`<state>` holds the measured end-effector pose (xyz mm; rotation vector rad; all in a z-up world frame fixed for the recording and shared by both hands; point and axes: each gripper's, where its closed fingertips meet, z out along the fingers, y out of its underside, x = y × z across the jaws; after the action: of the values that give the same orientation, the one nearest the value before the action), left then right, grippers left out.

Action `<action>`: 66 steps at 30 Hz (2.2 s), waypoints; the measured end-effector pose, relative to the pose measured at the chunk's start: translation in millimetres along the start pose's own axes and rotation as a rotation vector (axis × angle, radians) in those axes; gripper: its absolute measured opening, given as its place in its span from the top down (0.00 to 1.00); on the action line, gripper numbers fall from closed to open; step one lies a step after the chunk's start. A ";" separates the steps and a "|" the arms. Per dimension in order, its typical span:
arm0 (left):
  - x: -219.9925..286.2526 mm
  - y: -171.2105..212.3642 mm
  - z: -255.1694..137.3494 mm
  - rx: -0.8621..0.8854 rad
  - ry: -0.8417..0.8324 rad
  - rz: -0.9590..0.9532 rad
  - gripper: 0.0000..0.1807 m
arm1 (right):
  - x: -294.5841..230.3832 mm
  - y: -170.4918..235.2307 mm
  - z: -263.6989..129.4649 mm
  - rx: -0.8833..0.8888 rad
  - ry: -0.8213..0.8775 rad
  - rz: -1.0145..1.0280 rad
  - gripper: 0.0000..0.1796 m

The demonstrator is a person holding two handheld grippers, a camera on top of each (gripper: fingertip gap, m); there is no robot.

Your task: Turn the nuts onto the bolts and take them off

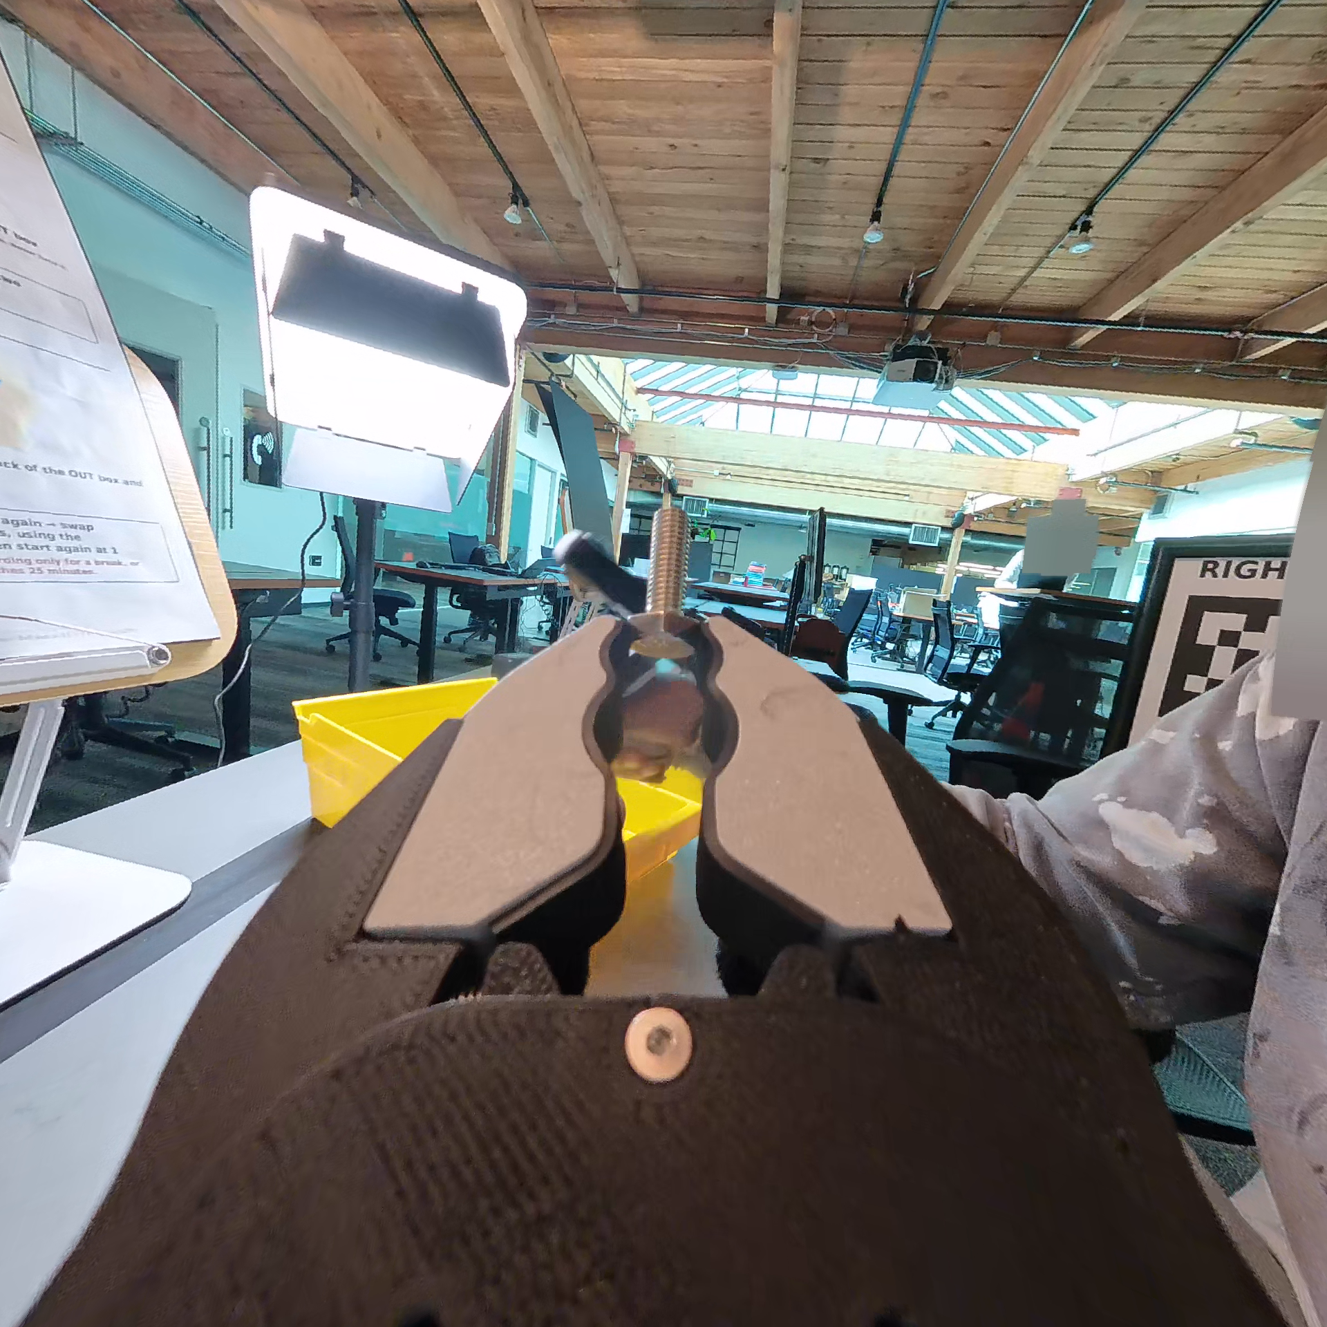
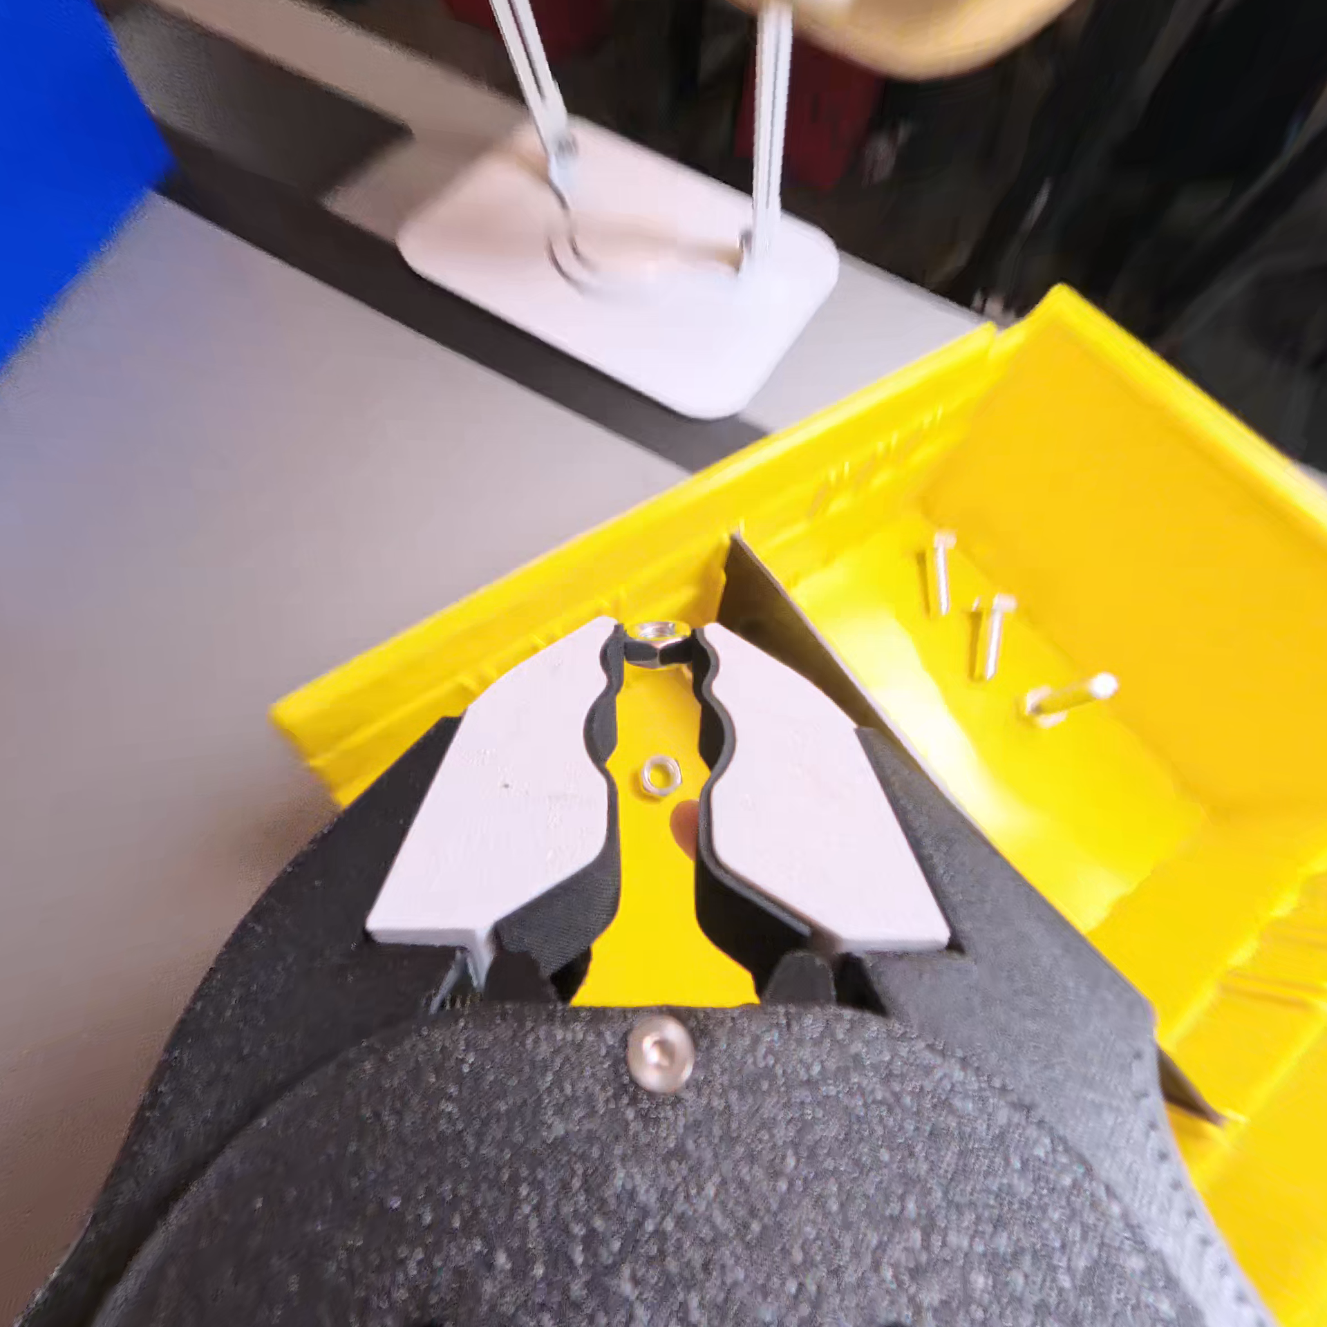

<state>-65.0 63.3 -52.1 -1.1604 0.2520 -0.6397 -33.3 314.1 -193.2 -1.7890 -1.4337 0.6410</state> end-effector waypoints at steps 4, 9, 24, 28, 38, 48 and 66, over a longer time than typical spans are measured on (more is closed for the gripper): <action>-1.0 3.2 0.3 -0.013 0.005 -0.004 0.90 | 15.6 57.3 40.8 -0.219 0.053 -0.004 0.90; -1.9 6.3 0.6 -0.028 0.009 -0.005 0.90 | 30.0 81.4 48.4 -0.329 0.126 -0.047 0.90; -28.2 86.8 -0.2 -0.495 -0.086 -0.057 0.90 | -144.2 -64.4 -80.6 0.392 -0.570 -0.399 0.84; -18.3 109.7 -1.4 -0.621 -0.033 0.008 0.90 | -198.2 -41.7 -76.8 0.292 -0.731 -0.534 0.84; -21.2 104.0 -9.3 -0.676 -0.020 0.088 0.90 | -203.7 -11.0 -54.8 0.125 -0.697 -0.646 0.88; -25.0 119.4 -16.5 -0.779 -0.030 0.160 0.90 | -217.0 -9.0 -48.5 0.116 -0.661 -0.731 0.94; -84.1 11.7 -41.1 -0.343 -0.366 0.202 0.85 | 171.3 27.5 48.1 -0.445 0.351 -0.074 0.94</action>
<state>-148.7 84.1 -90.4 -1.5341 0.1658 -0.2011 -10.9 488.3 -232.7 -2.0450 -1.4600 -0.0458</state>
